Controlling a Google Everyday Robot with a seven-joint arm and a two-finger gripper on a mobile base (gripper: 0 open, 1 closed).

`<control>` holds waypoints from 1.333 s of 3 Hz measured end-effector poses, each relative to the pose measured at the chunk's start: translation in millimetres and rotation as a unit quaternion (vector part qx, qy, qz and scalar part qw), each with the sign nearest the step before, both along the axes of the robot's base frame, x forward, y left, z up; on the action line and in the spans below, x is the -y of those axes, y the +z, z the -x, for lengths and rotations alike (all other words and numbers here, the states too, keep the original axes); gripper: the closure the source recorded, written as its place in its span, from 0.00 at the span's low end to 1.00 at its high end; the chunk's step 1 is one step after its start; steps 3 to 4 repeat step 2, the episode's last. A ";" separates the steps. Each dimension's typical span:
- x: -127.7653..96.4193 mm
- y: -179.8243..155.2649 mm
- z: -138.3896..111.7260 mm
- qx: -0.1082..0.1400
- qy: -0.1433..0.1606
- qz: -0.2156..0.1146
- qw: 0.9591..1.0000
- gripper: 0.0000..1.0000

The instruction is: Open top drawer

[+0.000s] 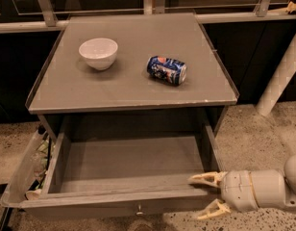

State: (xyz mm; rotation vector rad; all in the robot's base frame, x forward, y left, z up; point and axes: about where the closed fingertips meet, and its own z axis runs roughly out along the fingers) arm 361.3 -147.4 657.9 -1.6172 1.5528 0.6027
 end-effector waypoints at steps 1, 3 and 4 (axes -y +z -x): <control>0.0 0.0 0.0 0.000 0.000 0.000 1.000 0.00; 0.0 0.0 0.0 0.000 0.000 0.000 1.000 0.00; 0.0 0.0 0.0 0.000 0.000 0.000 1.000 0.00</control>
Offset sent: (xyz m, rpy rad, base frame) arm 0.0000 0.0000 0.0000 0.0000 0.0000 0.0001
